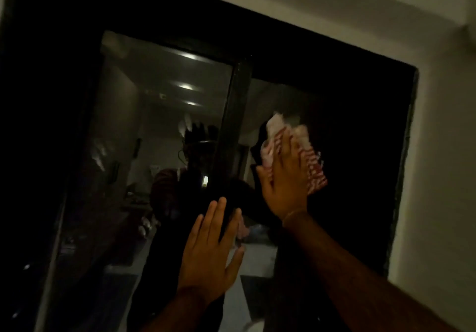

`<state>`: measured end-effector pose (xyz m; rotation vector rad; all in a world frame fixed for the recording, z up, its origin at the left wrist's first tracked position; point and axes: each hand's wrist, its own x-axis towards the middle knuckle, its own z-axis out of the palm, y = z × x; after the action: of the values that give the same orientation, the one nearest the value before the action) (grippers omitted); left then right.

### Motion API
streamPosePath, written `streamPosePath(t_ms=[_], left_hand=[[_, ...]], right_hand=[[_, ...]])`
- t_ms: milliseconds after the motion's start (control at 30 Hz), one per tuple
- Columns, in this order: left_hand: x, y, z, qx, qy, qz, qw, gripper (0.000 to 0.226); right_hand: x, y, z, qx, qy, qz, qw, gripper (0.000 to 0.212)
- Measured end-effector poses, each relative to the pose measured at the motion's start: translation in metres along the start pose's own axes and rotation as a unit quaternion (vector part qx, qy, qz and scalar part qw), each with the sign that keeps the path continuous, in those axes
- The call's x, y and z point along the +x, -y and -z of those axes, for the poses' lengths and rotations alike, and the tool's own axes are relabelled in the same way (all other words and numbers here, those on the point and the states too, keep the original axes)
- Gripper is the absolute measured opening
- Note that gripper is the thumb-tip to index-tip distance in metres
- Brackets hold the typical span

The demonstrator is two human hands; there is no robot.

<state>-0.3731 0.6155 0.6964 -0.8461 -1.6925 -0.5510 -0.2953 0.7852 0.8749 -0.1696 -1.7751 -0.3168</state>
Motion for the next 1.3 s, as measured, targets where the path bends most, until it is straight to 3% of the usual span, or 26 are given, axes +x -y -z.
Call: streamPosePath(t_ms=[100,167,267,400,467,567,700,800,900,1000,1133,1200,1300], left_hand=[[0.0,0.003,-0.002,0.001,-0.025,-0.013,1.0,0.083],[-0.001,0.004,-0.001,-0.001,-0.031,-0.023,0.999,0.081],[-0.003,0.005,-0.001,-0.012,-0.047,-0.035,0.998,0.08],[-0.001,0.006,-0.003,0.004,-0.059,-0.022,0.998,0.09],[0.001,0.006,-0.003,0.002,-0.045,-0.018,0.999,0.093],[0.0,0.005,-0.005,-0.007,-0.039,-0.019,0.999,0.095],[-0.001,0.006,-0.006,-0.019,-0.047,-0.019,0.999,0.088],[-0.002,0.005,-0.005,-0.032,-0.044,-0.022,0.998,0.084],[-0.002,0.007,-0.007,-0.031,-0.051,-0.024,0.998,0.086],[-0.001,0.007,-0.009,-0.03,-0.054,-0.021,0.998,0.086],[-0.001,0.005,-0.012,-0.016,-0.062,-0.012,0.998,0.087],[-0.001,0.005,-0.011,-0.01,-0.059,-0.013,0.998,0.087],[-0.001,0.005,-0.007,-0.013,-0.058,-0.022,0.998,0.088]], right_hand=[[-0.069,0.017,-0.02,0.017,0.111,0.163,0.98,0.073],[-0.126,0.023,-0.03,0.043,0.148,0.223,0.962,0.073],[-0.165,0.012,-0.035,-0.018,0.117,0.265,0.957,0.081],[-0.096,0.002,-0.013,-0.072,0.101,0.318,0.94,0.063],[-0.02,0.004,0.007,-0.078,0.04,0.278,0.956,0.063],[0.1,0.006,0.033,-0.038,-0.02,0.134,0.99,0.062],[0.136,0.0,0.025,-0.017,-0.059,0.064,0.996,0.066],[0.09,0.029,0.02,0.013,-0.022,0.082,0.996,0.063],[-0.002,0.041,0.005,0.006,0.083,0.183,0.98,0.068],[-0.076,0.02,-0.007,-0.049,0.127,0.275,0.952,0.067],[-0.052,0.003,0.009,-0.09,0.145,0.349,0.921,0.072],[-0.007,0.003,0.024,-0.086,0.111,0.312,0.94,0.069],[0.078,-0.015,0.049,-0.125,-0.01,0.156,0.98,0.063]])
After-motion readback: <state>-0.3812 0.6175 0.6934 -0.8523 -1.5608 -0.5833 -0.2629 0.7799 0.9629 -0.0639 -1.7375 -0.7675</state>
